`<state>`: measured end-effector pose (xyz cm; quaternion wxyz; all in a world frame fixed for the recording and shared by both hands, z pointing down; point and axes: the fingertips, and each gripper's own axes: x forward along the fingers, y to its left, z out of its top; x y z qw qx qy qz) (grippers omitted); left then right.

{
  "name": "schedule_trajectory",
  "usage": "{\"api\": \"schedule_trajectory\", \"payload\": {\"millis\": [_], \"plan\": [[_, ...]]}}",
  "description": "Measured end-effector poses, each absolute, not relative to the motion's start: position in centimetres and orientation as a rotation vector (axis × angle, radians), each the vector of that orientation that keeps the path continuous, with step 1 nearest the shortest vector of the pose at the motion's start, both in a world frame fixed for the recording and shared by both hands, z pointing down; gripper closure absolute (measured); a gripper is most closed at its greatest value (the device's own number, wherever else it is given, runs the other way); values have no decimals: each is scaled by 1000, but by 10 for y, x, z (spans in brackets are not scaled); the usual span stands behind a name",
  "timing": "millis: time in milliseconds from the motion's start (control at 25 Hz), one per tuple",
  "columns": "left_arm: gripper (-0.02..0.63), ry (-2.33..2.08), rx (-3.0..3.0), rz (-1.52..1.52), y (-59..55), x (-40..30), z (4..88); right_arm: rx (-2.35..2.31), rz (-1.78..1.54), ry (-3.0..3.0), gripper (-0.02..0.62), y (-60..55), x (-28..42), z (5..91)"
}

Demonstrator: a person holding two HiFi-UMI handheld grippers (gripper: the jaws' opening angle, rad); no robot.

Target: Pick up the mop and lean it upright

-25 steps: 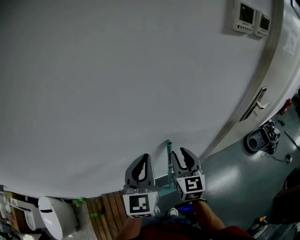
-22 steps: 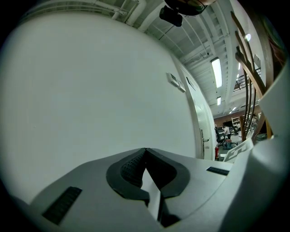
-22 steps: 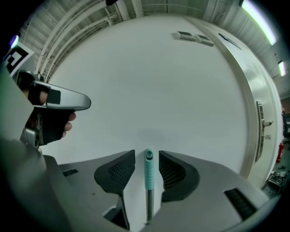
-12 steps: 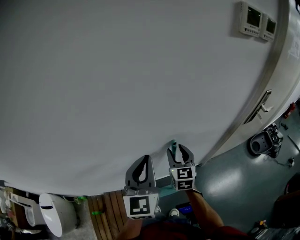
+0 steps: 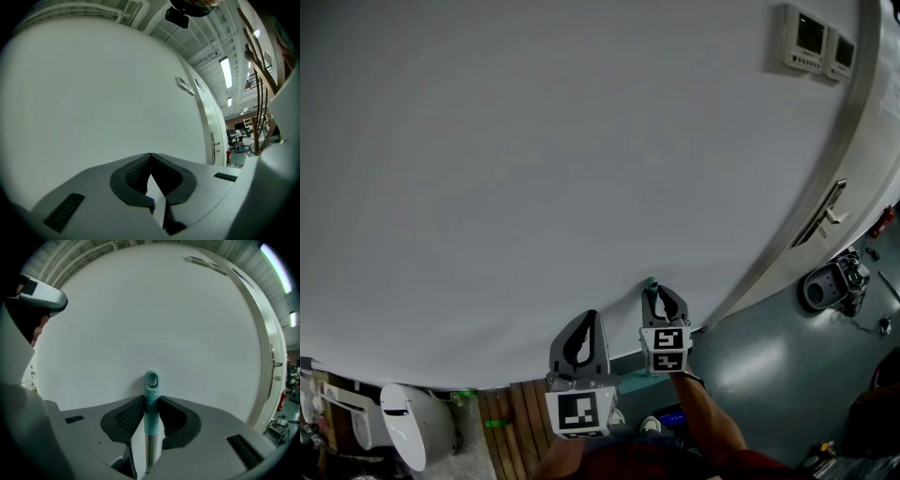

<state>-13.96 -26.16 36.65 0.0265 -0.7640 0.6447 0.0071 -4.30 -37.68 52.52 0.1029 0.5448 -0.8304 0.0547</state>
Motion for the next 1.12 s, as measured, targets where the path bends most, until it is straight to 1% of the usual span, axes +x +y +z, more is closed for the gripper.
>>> {"api": "schedule_trajectory", "payload": {"millis": [480, 1120], "plan": [[592, 2001, -2358, 30, -256, -143, 367, 1616, 171, -2434, 485, -369, -37, 525], [592, 1999, -2376, 38, -258, -137, 372, 1642, 121, -2472, 485, -296, -16, 514]]}}
